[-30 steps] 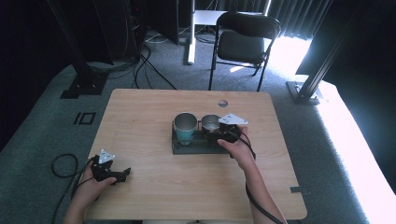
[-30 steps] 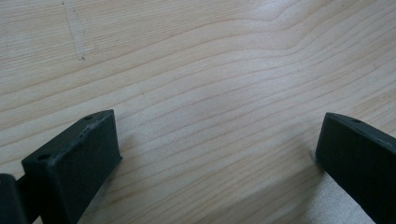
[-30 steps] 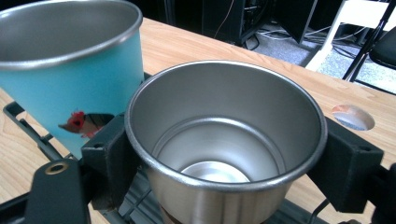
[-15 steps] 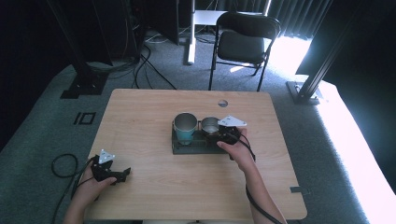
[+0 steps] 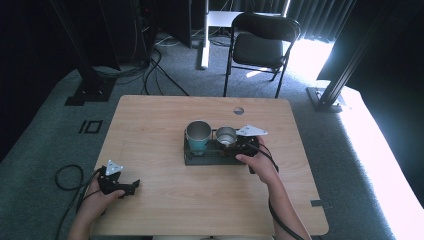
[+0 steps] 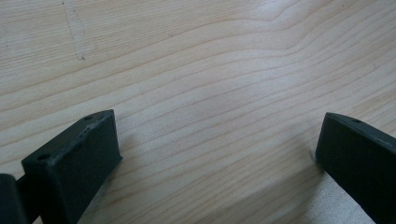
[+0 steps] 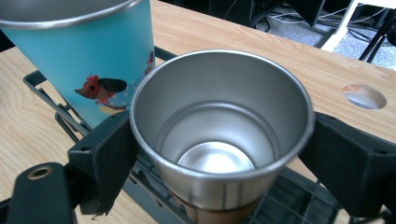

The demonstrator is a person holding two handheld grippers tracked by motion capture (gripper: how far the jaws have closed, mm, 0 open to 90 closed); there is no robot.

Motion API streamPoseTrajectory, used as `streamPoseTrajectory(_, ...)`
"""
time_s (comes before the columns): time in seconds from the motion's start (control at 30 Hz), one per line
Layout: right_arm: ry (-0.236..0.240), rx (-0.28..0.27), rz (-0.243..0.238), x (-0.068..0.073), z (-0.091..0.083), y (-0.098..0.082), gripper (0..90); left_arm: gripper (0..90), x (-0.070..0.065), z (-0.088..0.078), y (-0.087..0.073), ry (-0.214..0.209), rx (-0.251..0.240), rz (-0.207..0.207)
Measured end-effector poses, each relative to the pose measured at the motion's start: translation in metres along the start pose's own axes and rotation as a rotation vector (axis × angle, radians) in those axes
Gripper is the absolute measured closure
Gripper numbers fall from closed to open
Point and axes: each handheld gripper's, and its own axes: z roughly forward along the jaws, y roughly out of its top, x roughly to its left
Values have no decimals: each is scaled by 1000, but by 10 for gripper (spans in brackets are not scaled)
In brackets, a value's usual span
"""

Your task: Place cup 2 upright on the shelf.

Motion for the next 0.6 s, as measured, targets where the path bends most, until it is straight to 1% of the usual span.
streamPoseTrajectory(0.2,-2,-1,-11,-3,-9,-2,124,3,0,0,0,0,0,0)
streamPoseTrajectory(0.3,-1,3,-4,-5,-13,-4,124,3,0,0,0,0,0,0)
streamPoseTrajectory(0.5,-2,-4,-7,-7,-22,-7,124,3,0,0,0,0,0,0)
streamPoseTrajectory(0.6,-7,-16,-5,-9,-27,-7,124,3,0,0,0,0,0,0)
